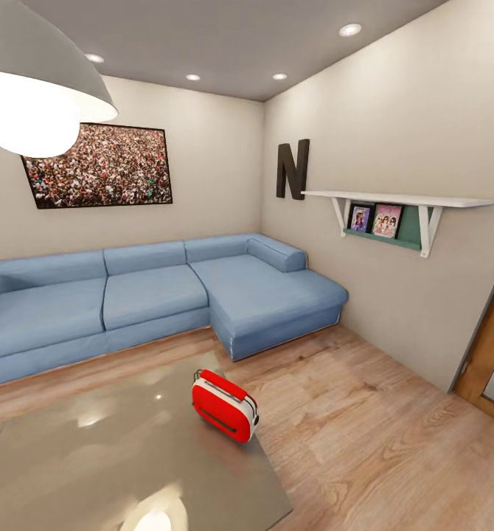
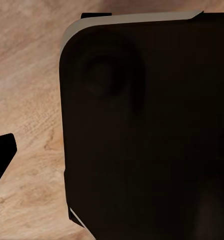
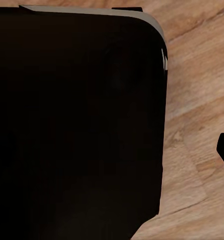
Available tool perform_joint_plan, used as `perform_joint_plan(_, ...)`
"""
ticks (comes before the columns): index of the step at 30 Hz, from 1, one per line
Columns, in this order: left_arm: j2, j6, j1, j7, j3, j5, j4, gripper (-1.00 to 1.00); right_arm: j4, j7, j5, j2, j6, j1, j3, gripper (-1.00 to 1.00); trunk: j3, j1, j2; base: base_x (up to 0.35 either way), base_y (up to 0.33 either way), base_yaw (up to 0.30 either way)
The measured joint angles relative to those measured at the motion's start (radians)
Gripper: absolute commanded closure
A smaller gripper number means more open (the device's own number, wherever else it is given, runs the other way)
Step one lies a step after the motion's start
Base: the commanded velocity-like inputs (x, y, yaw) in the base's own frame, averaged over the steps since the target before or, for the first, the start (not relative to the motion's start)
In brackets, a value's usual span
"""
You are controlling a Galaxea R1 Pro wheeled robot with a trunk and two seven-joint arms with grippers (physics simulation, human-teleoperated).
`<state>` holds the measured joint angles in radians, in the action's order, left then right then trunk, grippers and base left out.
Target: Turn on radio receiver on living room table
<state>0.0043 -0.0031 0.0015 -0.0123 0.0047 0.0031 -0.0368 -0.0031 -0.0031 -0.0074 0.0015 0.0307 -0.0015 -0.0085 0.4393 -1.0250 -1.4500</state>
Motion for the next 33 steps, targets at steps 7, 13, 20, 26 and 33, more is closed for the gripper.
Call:
perform_joint_plan(7, 0.0, 0.0, 0.0, 0.0, 0.0, 0.0, 0.0, -1.0, 0.0, 0.0, 0.002, 0.0, 0.001, 0.0, 0.001, -1.0, 0.0, 0.0, 0.0, 0.173, -0.124, 0.0)
perform_joint_plan(13, 0.0, 0.0, 0.0, 0.0, 0.0, 0.0, 0.0, -1.0, 0.0, 0.0, 0.003, 0.0, 0.001, 0.0, 0.001, -1.0, 0.0, 0.0, 0.0, 0.234, -0.178, 0.0)
perform_joint_plan(20, 0.0, 0.0, 0.0, 0.0, 0.0, 0.0, 0.0, -1.0, 0.0, 0.0, 0.003, 0.0, 0.001, 0.0, 0.001, -1.0, 0.0, 0.0, 0.0, 0.238, -0.182, 0.0)
perform_joint_plan(26, 0.0, 0.0, 0.0, 0.0, 0.0, 0.0, 0.0, -1.0, 0.0, 0.0, 0.002, 0.0, 0.001, 0.0, 0.001, -1.0, 0.0, 0.0, 0.0, 0.238, -0.182, 0.0)
perform_joint_plan(33, 0.0, -0.001, 0.0, 0.0, 0.0, 0.0, 0.0, -1.0, 0.0, 0.0, 0.002, 0.0, 0.001, 0.0, 0.001, -1.0, 0.0, 0.0, 0.0, 0.138, -0.096, 0.0)
